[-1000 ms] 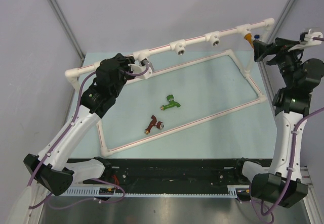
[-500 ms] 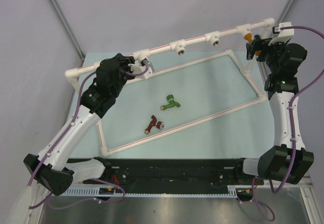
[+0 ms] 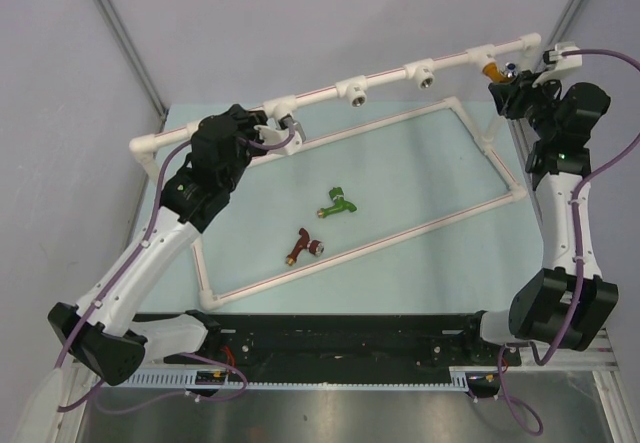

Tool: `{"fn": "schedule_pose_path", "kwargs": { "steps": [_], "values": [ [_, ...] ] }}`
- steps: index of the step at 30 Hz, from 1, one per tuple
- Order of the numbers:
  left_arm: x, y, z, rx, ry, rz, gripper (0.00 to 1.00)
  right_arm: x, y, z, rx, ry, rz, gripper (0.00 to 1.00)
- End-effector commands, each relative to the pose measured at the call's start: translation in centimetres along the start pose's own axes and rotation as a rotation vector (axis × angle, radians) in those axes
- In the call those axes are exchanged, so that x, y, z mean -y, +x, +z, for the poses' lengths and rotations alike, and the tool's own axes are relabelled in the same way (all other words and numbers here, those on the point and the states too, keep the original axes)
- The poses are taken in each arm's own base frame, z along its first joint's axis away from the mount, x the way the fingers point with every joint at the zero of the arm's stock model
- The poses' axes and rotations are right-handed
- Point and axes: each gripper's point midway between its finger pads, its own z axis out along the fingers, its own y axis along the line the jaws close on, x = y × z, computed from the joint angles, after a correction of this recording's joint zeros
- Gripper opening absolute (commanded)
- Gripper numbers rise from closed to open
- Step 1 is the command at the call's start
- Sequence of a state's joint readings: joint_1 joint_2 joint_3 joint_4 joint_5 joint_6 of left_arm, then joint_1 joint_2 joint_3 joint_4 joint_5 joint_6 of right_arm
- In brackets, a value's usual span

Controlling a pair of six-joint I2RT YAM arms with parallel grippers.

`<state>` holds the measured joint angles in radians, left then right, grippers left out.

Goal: Install the water faucets

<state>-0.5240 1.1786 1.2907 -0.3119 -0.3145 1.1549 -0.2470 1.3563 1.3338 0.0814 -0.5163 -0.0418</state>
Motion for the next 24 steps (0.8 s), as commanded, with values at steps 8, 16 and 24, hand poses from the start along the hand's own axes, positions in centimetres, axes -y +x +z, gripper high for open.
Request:
{"fn": "schedule_pose_path", "kwargs": {
  "steps": [8, 16, 24],
  "values": [
    [3.3, 1.6, 0.3, -0.066, 0.104, -0.045, 0.0, 2.3, -5.2, 0.3, 0.172, 0.032, 0.696, 0.0],
    [3.6, 1.5, 0.7, -0.065, 0.106, -0.04, 0.0, 2.9, -5.4, 2.6, 0.143, 0.069, 0.606, 0.0],
    [3.5, 1.5, 0.8, -0.067, 0.1, -0.044, 0.01, 0.1, -6.6, -0.1, 0.117, 0.07, 0.401, 0.68]
  ]
}}
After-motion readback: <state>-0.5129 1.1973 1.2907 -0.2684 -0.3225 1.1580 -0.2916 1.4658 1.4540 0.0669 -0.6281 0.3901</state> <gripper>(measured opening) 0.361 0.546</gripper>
